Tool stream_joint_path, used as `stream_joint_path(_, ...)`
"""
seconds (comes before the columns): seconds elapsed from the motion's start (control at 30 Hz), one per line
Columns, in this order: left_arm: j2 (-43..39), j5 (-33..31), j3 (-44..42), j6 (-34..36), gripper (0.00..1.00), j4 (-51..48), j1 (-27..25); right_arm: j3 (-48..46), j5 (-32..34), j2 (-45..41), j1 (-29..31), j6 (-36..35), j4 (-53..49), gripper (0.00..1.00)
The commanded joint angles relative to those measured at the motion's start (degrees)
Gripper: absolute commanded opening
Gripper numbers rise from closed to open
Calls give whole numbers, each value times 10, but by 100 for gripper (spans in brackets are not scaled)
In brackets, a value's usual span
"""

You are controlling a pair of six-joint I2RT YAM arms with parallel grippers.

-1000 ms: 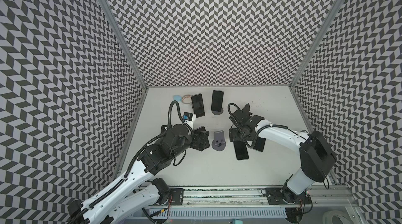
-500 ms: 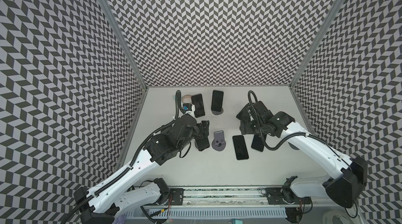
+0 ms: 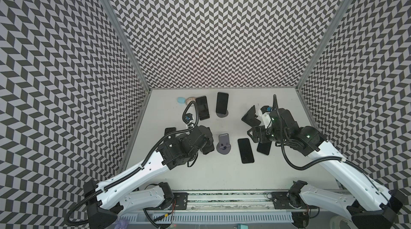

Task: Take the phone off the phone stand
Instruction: 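Open the right gripper and raise it away from the flat phone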

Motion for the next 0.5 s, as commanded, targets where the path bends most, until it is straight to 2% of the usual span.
stream_joint_path(0.0, 6, -38, -2, -57, 95, -32, -11, -11, -10, -3, 0, -21, 50, 85)
stream_joint_path(0.1, 16, -43, -1, -64, 100, -45, -16, -8, -11, 10, 0, -25, 70, 85)
stream_joint_path(0.3, 4, -52, -23, -76, 100, -55, -17, 16, -14, 31, 1, -13, 81, 85)
stream_joint_path(0.47, -16, -43, -48, -89, 100, -62, -18, -14, -20, 21, 1, -7, 104, 85)
